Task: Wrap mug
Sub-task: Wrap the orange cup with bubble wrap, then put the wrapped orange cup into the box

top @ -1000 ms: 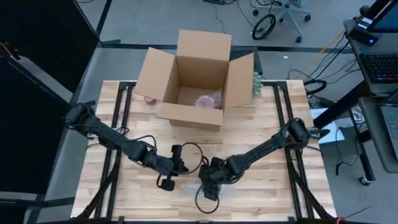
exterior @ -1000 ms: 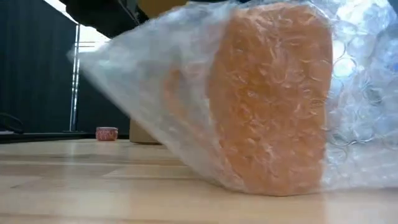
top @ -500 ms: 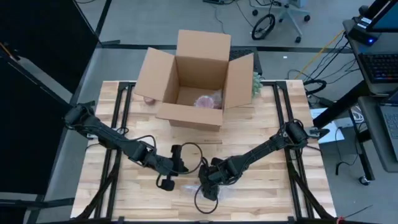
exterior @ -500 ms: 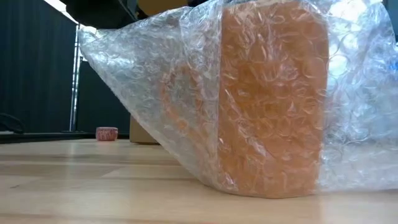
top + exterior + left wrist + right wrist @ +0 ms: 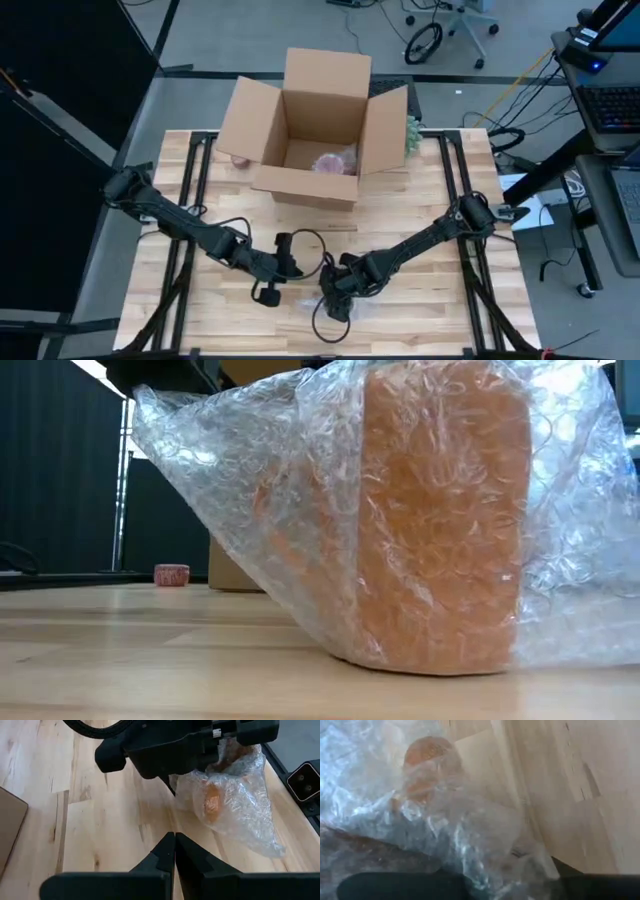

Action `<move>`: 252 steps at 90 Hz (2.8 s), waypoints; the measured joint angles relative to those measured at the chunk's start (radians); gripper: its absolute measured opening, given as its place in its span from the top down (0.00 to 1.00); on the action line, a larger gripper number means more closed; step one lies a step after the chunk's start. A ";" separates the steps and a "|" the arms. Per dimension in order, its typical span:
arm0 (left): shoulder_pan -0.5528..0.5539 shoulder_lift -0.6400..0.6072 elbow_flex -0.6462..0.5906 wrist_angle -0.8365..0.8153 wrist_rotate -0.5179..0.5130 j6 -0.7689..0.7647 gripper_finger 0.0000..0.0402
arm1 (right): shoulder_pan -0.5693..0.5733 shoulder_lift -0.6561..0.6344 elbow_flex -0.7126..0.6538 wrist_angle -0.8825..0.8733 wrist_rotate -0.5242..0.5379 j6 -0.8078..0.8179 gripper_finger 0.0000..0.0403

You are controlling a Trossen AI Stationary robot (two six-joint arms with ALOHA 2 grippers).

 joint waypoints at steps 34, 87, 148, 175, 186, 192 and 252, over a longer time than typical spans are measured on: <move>0.000 0.000 0.000 -0.001 0.000 0.000 1.00 | -0.013 -0.155 -0.014 -0.040 -0.014 -0.041 0.22; 0.000 0.000 0.000 -0.001 0.000 0.000 1.00 | -0.014 -0.092 -0.006 -0.101 0.037 0.001 0.15; 0.000 0.000 0.000 -0.001 0.000 0.000 1.00 | -0.009 -0.002 0.004 -0.052 -0.010 0.014 0.87; -0.009 0.000 0.000 -0.004 -0.001 0.000 1.00 | 0.069 -0.158 -0.021 -0.094 0.130 -0.048 0.92; -0.021 0.000 0.000 -0.004 0.000 0.001 1.00 | 0.107 -0.276 -0.009 -0.066 0.185 -0.085 0.92; -0.033 -0.003 0.000 -0.005 0.006 -0.001 1.00 | 0.127 -0.316 -0.011 -0.049 0.230 -0.132 0.92; -0.215 -0.171 0.002 -0.114 -0.079 -0.002 1.00 | -0.075 -0.711 -0.006 0.682 0.338 -1.046 0.92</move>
